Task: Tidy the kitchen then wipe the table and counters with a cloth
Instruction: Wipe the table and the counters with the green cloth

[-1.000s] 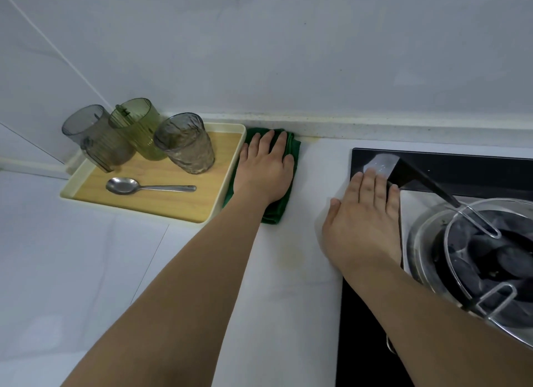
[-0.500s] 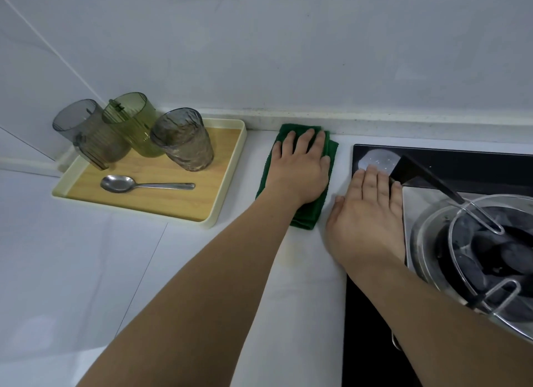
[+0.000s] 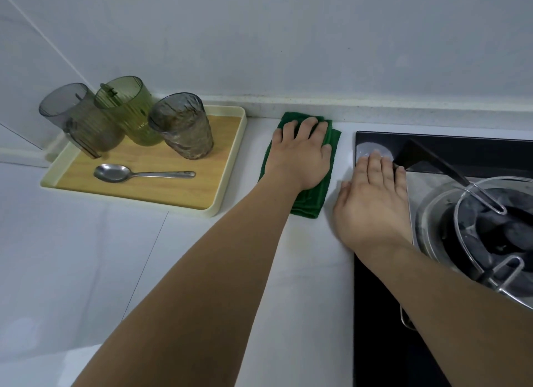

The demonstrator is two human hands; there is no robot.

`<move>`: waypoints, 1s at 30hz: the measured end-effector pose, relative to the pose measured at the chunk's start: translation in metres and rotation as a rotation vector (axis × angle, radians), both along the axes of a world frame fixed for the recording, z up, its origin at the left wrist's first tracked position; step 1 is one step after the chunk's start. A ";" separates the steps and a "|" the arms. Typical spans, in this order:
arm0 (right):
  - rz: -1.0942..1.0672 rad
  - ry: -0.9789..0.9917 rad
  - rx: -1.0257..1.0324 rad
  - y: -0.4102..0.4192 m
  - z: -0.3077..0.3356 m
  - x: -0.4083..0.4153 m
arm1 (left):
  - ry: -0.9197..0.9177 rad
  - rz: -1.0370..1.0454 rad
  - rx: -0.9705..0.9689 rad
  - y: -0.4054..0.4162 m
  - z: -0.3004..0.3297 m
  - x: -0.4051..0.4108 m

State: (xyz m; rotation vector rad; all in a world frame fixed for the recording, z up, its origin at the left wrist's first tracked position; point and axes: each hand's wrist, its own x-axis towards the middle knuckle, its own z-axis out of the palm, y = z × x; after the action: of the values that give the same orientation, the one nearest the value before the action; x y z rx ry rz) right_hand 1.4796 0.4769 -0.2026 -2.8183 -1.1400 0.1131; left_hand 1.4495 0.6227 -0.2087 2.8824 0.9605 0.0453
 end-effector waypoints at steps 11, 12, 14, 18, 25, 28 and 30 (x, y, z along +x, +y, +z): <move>-0.001 0.015 -0.046 -0.002 0.002 -0.001 | -0.042 0.013 0.002 -0.053 -0.004 -0.069; 0.001 0.024 -0.062 -0.002 0.004 -0.002 | -0.045 0.017 0.006 -0.058 -0.004 -0.077; -0.005 0.061 -0.095 -0.004 0.010 -0.001 | -0.047 0.019 0.013 -0.069 -0.004 -0.089; -0.003 0.128 -0.158 -0.014 0.028 -0.016 | -0.043 0.033 -0.005 -0.089 -0.004 -0.115; 0.213 0.161 -0.022 -0.050 0.043 -0.071 | -0.007 0.084 -0.020 -0.137 -0.001 -0.171; 0.242 0.207 0.069 -0.076 0.037 -0.091 | -0.017 0.112 -0.004 -0.155 0.000 -0.192; 0.269 0.235 0.124 -0.099 0.029 -0.103 | -0.013 0.125 -0.007 -0.169 0.000 -0.207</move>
State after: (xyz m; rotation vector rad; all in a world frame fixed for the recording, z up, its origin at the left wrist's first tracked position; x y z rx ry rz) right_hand 1.3768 0.3784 -0.1733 -2.4533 -1.4064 0.3693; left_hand 1.2430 0.4536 -0.2083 2.8081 1.1345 0.0703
